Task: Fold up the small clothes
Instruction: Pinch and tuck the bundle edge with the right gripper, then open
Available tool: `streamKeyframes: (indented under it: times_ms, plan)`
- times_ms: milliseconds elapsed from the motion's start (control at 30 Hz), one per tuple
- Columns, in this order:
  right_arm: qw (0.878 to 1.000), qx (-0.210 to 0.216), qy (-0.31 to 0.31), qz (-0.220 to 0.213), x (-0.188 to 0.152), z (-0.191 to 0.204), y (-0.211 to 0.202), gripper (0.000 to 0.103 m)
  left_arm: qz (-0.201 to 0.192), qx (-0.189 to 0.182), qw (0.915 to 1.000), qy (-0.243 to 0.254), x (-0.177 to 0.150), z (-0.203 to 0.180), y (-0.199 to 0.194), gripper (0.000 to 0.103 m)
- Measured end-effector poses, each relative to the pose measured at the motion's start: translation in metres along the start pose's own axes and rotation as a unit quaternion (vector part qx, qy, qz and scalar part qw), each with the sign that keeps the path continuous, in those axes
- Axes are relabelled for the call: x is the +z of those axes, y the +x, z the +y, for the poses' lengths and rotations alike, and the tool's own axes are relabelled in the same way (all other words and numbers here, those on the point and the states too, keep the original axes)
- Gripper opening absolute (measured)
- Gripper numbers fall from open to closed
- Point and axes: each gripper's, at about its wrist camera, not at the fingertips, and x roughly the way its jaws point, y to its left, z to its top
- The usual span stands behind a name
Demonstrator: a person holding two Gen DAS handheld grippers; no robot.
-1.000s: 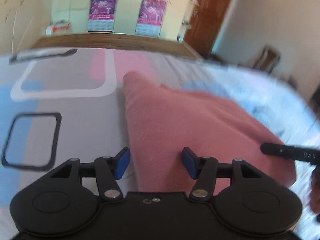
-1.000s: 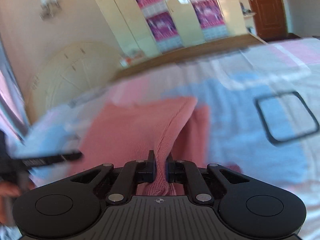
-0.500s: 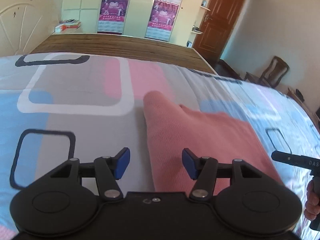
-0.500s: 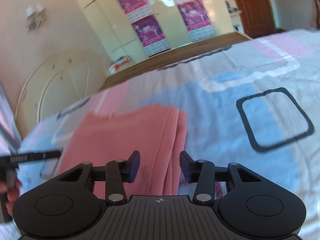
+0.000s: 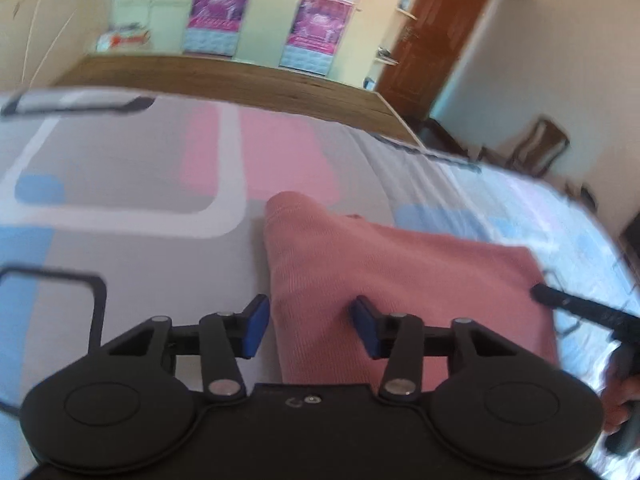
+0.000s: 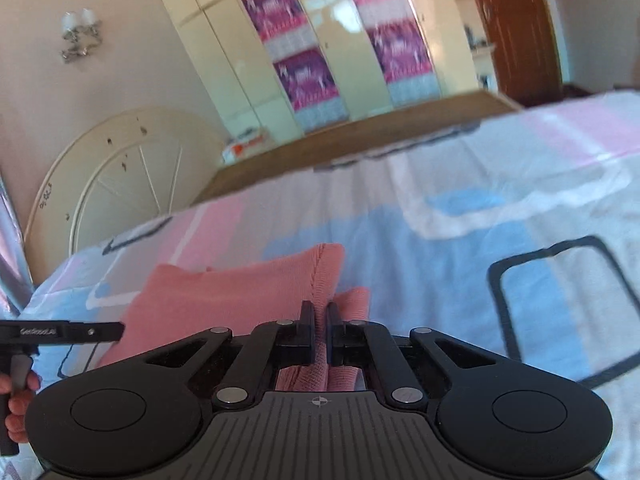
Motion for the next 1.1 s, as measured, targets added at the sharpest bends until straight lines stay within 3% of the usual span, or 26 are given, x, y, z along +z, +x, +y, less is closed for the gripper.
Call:
streamKeyframes:
  times_ms: [67,167,267,367,467,533,567,600,833,867,900,967,1000,1100]
  plan:
    - [1.0,-0.017,-0.017,0.019,-0.008,0.001,0.004,0.004,0.022,0.015,0.9996,0.009,-0.001,-0.009,0.012,0.049]
    - [0.999,-0.03,0.005,0.045,-0.012,-0.008,0.016,0.004,0.022,0.045,0.9984,0.025,0.0,-0.015,0.012,0.062]
    - [0.998,-0.039,0.025,0.035,-0.01,-0.006,0.0,0.01,0.013,0.036,0.9986,0.036,-0.005,-0.016,-0.008,0.054]
    - [0.999,-0.016,0.025,0.025,-0.015,0.002,-0.032,0.011,-0.002,0.025,0.999,0.036,-0.022,-0.011,-0.034,0.054]
    - [0.999,-0.006,0.009,0.044,-0.032,0.015,-0.054,0.012,0.009,0.036,0.9987,0.035,-0.04,-0.008,-0.036,0.054]
    - [0.998,-0.004,0.003,0.061,-0.043,0.024,-0.059,0.021,0.009,0.03,0.9994,0.013,-0.047,-0.004,-0.038,0.054]
    - [0.998,-0.013,0.0,0.066,-0.049,0.028,-0.062,0.034,0.008,0.029,0.9996,0.003,-0.048,-0.002,-0.04,0.054]
    - [0.998,-0.017,0.0,0.068,-0.053,0.031,-0.064,0.039,0.007,0.029,0.9995,-0.002,-0.049,-0.002,-0.042,0.054]
    - [0.995,0.005,0.0,0.1,-0.074,0.045,-0.069,0.038,0.008,0.032,0.9994,0.007,-0.059,-0.008,-0.06,0.054]
    - [0.995,0.007,0.001,0.102,-0.076,0.044,-0.07,0.032,0.01,0.035,0.9993,0.01,-0.062,-0.009,-0.061,0.055]
    - [0.995,0.002,-0.004,0.104,-0.078,0.046,-0.068,0.008,0.011,0.038,0.9991,0.015,-0.065,-0.01,-0.06,0.055]
    - [0.994,-0.01,-0.007,0.113,-0.081,0.046,-0.066,0.008,0.017,0.037,0.9991,0.012,-0.065,-0.012,-0.057,0.054]
    - [0.994,-0.01,-0.002,0.106,-0.081,0.043,-0.07,0.007,0.02,0.034,0.9992,0.009,-0.063,-0.013,-0.057,0.048]
    - [0.995,-0.013,0.002,0.094,-0.074,0.037,-0.088,0.007,0.02,0.043,0.9979,0.043,-0.065,-0.027,-0.058,0.047]
